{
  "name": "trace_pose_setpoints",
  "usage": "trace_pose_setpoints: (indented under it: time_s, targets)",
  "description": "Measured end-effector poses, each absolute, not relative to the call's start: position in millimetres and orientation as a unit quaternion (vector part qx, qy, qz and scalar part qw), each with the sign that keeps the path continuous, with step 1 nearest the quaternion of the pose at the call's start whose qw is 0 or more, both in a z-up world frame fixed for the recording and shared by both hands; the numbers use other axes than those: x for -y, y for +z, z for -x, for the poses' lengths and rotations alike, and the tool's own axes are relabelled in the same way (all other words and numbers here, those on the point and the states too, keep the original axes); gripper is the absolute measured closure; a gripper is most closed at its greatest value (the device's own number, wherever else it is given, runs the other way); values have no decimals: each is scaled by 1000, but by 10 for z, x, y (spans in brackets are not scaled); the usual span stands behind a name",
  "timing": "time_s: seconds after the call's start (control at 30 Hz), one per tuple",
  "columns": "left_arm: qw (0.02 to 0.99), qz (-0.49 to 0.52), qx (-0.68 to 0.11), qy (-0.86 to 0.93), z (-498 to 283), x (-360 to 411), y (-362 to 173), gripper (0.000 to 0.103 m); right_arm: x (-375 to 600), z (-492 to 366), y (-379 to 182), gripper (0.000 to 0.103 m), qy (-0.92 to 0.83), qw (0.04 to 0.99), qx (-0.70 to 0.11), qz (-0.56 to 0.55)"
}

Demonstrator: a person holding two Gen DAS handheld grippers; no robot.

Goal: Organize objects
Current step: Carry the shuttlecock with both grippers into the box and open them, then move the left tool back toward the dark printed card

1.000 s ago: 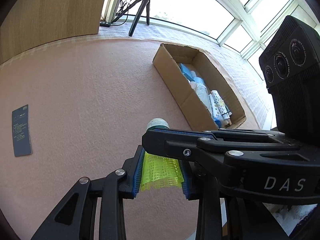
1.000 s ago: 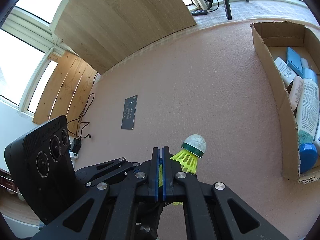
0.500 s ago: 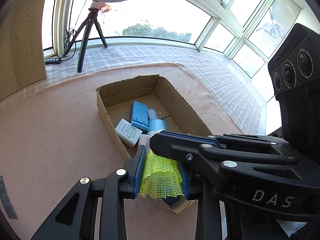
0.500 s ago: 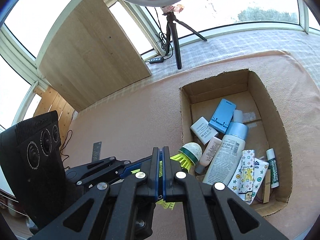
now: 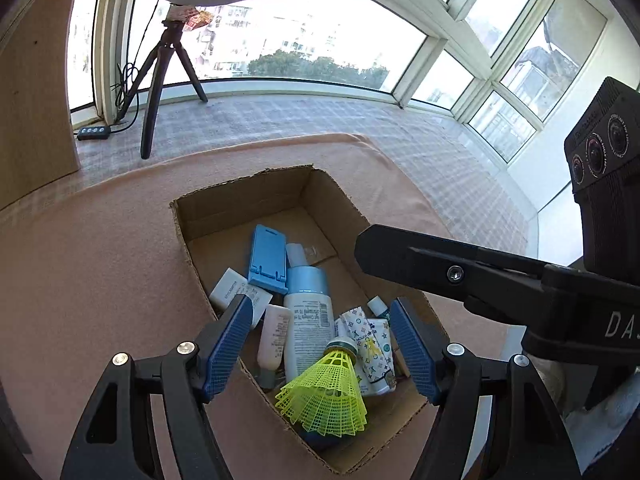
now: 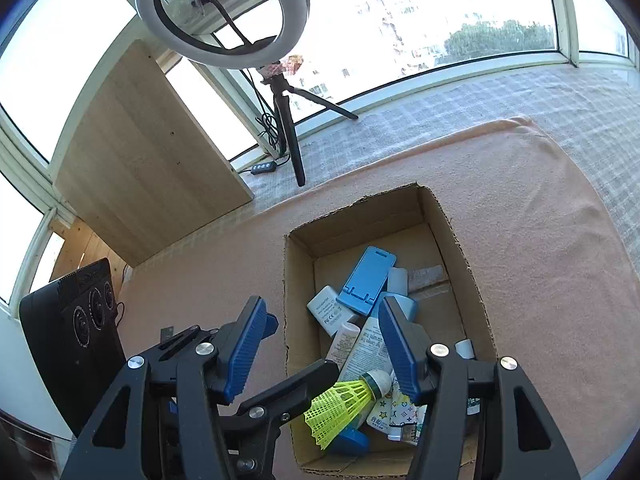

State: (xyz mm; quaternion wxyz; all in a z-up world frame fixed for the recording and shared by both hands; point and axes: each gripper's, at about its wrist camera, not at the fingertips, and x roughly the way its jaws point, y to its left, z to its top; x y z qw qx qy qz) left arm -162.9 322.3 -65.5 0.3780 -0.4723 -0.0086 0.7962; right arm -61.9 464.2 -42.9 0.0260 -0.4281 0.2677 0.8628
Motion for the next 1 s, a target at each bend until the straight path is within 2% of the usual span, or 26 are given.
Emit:
trace_pose_setpoints:
  time_s: [0.47,1.0]
  targets:
    - [311,487,21,816,1549,-2337,-659,29,-4104,687,-455,48,864,5,-254,435]
    - [117,550,49,825,1807,-457,-1191,28,-3364,419,-491,48,875,-14,-177,450]
